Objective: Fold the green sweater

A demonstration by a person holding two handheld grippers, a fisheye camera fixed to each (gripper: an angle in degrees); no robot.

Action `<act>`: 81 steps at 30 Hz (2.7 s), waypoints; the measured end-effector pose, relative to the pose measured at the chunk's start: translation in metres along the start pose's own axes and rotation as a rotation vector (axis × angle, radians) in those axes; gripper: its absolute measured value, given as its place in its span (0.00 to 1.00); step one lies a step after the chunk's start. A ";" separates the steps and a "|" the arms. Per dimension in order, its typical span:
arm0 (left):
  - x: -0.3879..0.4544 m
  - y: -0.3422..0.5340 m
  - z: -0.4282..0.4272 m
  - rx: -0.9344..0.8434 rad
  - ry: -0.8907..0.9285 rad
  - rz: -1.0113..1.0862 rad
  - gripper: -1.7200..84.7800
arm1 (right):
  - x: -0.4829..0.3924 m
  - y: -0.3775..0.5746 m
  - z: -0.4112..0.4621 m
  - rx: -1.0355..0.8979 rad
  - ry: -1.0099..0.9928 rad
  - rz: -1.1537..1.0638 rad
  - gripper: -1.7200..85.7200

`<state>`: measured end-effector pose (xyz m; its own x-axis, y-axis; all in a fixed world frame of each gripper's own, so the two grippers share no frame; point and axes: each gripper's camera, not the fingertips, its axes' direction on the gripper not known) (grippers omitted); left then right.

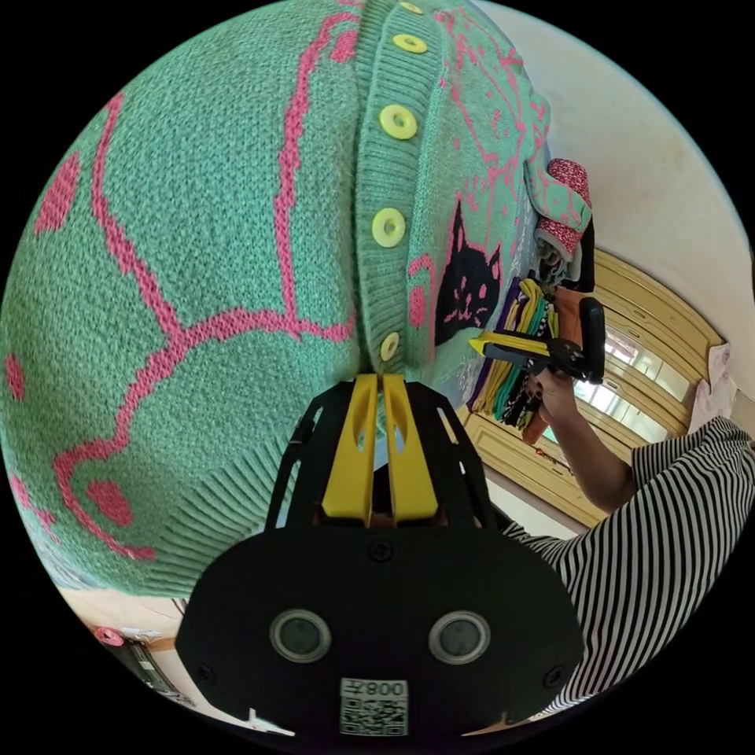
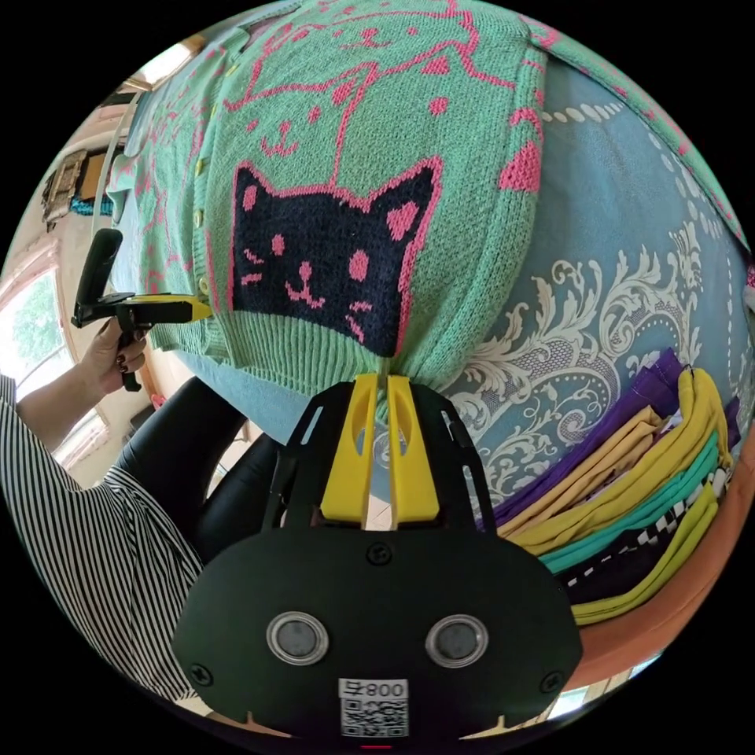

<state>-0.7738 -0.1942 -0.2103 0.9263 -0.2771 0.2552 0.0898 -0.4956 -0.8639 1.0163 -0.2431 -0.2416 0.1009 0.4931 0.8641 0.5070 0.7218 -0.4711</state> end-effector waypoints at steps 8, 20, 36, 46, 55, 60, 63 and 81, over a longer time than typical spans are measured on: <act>-0.003 0.014 -0.002 -0.011 -0.056 -0.010 0.03 | -0.012 0.011 -0.020 -0.055 0.033 -0.120 0.03; 0.001 0.030 0.002 0.017 -0.042 -0.028 0.04 | -0.004 0.023 -0.030 -0.034 0.073 -0.108 0.04; 0.067 -0.023 -0.102 0.459 -0.171 0.252 0.06 | 0.048 0.081 -0.088 0.135 -0.209 0.244 0.09; 0.093 -0.085 -0.143 0.585 -0.361 0.234 0.06 | -0.053 -0.063 -0.198 0.448 -0.137 -0.260 0.13; 0.114 -0.102 -0.136 0.545 -0.507 0.273 0.04 | -0.124 -0.151 -0.210 0.490 0.089 -0.332 0.11; 0.126 -0.104 -0.139 0.535 -0.532 0.304 0.02 | -0.117 -0.160 -0.211 0.451 0.126 -0.303 0.06; 0.126 -0.105 -0.147 0.537 -0.467 0.297 0.02 | -0.106 -0.159 -0.217 0.461 0.064 -0.286 0.04; 0.157 -0.118 -0.181 0.654 -0.320 0.289 0.02 | -0.068 -0.135 -0.254 0.568 -0.293 -0.298 0.03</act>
<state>-0.7052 -0.3281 0.0108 0.9973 -0.0213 -0.0700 -0.0653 0.1729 -0.9828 1.1582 -0.4974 -0.1915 -0.2483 0.2878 0.9249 -0.0566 0.9489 -0.3105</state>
